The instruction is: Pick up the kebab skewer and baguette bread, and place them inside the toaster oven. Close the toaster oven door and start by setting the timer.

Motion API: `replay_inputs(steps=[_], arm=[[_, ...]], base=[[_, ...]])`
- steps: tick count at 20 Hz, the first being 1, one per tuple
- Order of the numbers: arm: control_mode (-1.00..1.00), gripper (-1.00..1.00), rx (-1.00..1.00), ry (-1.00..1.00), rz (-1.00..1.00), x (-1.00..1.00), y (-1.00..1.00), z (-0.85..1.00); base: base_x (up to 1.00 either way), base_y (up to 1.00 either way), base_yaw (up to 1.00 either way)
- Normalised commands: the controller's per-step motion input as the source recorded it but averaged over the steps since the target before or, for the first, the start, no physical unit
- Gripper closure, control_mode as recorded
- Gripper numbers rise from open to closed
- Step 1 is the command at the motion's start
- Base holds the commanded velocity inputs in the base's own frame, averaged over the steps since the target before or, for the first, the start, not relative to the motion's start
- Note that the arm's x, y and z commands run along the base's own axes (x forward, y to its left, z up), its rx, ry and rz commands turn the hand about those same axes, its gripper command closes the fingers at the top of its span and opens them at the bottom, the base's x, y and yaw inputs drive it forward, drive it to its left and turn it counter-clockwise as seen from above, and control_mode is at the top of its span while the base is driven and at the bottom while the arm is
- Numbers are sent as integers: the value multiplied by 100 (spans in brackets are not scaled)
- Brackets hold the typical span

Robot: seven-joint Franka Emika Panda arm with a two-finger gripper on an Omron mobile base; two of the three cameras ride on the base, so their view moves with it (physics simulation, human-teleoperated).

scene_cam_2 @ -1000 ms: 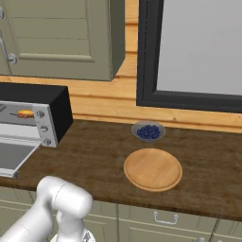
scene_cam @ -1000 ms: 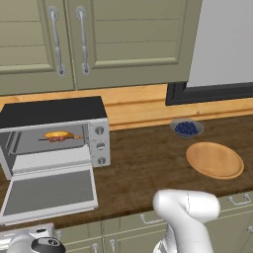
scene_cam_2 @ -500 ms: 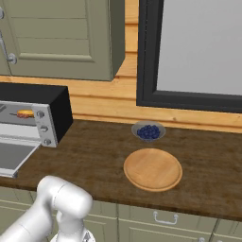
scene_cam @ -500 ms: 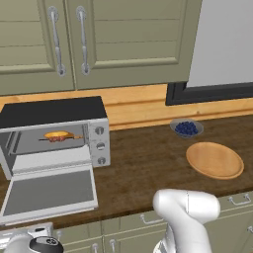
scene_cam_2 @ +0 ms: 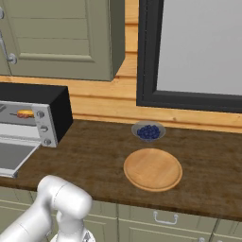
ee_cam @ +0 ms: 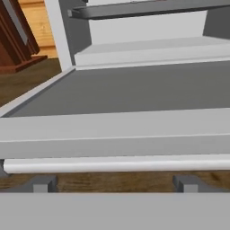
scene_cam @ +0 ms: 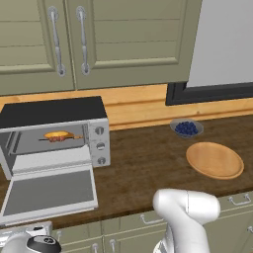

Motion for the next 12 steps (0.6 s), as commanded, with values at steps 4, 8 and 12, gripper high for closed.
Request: replay_inputs(steps=[4,8,12], arm=[[-100,-100,0,0,0,21,0,-19],[-100,-100,0,0,0,24,0,0],[-100,-100,0,0,0,30,0,0]], base=[[0,0,0],[0,0,0],[0,0,0]])
